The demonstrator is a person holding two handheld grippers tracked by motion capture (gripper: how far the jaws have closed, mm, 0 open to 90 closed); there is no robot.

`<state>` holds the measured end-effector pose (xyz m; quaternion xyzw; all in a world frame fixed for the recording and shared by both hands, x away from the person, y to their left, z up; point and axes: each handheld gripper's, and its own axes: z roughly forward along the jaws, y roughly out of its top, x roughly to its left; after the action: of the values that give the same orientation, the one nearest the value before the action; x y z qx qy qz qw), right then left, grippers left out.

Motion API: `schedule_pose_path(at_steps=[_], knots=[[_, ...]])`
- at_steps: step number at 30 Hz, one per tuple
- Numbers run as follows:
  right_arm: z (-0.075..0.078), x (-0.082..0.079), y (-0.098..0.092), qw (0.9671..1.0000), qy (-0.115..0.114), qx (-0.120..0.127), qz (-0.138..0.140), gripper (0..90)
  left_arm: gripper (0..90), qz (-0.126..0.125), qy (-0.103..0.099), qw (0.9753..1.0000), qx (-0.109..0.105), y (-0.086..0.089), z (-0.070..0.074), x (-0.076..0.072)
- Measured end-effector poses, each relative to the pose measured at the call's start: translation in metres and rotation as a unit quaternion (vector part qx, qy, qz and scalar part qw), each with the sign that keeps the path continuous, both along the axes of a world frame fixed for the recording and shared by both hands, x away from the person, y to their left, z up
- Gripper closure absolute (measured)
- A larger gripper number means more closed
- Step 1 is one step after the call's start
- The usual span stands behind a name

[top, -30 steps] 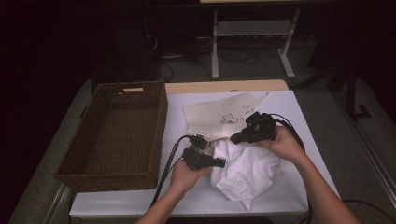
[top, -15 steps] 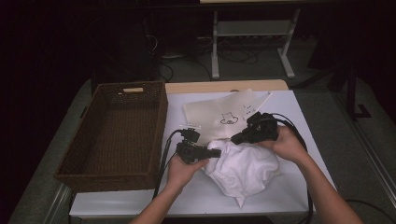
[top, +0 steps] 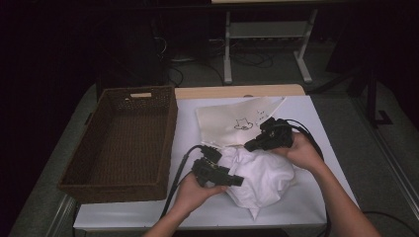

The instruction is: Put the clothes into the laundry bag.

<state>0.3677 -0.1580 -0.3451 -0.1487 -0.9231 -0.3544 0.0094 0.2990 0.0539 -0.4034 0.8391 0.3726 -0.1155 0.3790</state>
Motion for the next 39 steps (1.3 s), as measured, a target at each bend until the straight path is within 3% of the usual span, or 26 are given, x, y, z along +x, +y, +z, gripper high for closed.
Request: schedule_pose_path(at_steps=[1, 3, 5, 11, 14, 17, 19, 23, 25, 27, 29, 34, 39], knots=[[0.000, -0.001, 0.000, 1.0000, 0.000, -0.001, 0.001, 87.0, 38.0, 0.002, 0.001, 1.0000, 0.005, -0.006, -0.006, 0.002], [0.000, -0.002, -0.001, 1.0000, 0.000, -0.003, 0.001, 87.0, 59.1, 0.008, -0.015, 0.9998, 0.008, -0.013, -0.015, 0.007], [0.000, -0.003, -0.002, 1.0000, -0.004, -0.004, 0.004, 87.0, 74.6, 0.017, -0.009, 0.9998, -0.010, -0.014, -0.020, 0.012], [0.000, -0.008, -0.008, 0.9999, -0.007, 0.004, 0.008, 87.0, 82.5, 0.019, -0.022, 0.9979, -0.058, -0.006, -0.005, 0.009], [0.001, -0.011, -0.006, 0.9999, -0.009, 0.006, 0.012, 87.2, 82.8, 0.025, -0.027, 0.9963, -0.077, -0.002, 0.007, 0.007], [0.003, -0.016, -0.001, 0.9997, -0.014, 0.004, 0.020, 87.3, 82.8, 0.034, -0.036, 0.9960, -0.074, 0.000, 0.012, 0.007], [0.008, -0.020, 0.001, 0.9995, -0.014, 0.005, 0.028, 87.6, 82.8, 0.046, -0.030, 0.9957, -0.075, -0.001, 0.009, 0.010], [0.021, -0.028, 0.006, 0.9982, -0.011, 0.026, 0.054, 87.7, 82.8, 0.096, -0.033, 0.9922, -0.072, 0.001, 0.001, 0.024], [0.021, -0.027, 0.006, 0.9986, -0.015, 0.021, 0.046, 87.6, 82.6, 0.121, -0.035, 0.9893, -0.073, 0.004, -0.003, 0.029], [0.017, -0.021, 0.001, 0.9992, -0.009, 0.016, 0.034, 87.5, 81.3, 0.121, -0.032, 0.9894, -0.072, 0.006, -0.003, 0.029], [0.011, -0.016, -0.003, 0.9997, -0.003, 0.010, 0.020, 87.3, 77.4, 0.112, -0.034, 0.9911, -0.064, 0.008, -0.001, 0.025], [0.002, -0.010, -0.010, 0.9999, 0.005, 0.011, 0.007, 87.1, 58.6, 0.089, -0.035, 0.9943, -0.047, 0.020, 0.007, 0.015], [0.003, -0.008, -0.013, 1.0000, 0.002, 0.008, -0.002, 86.9, 42.4, 0.080, -0.036, 0.9958, -0.025, 0.037, 0.011, 0.003]])
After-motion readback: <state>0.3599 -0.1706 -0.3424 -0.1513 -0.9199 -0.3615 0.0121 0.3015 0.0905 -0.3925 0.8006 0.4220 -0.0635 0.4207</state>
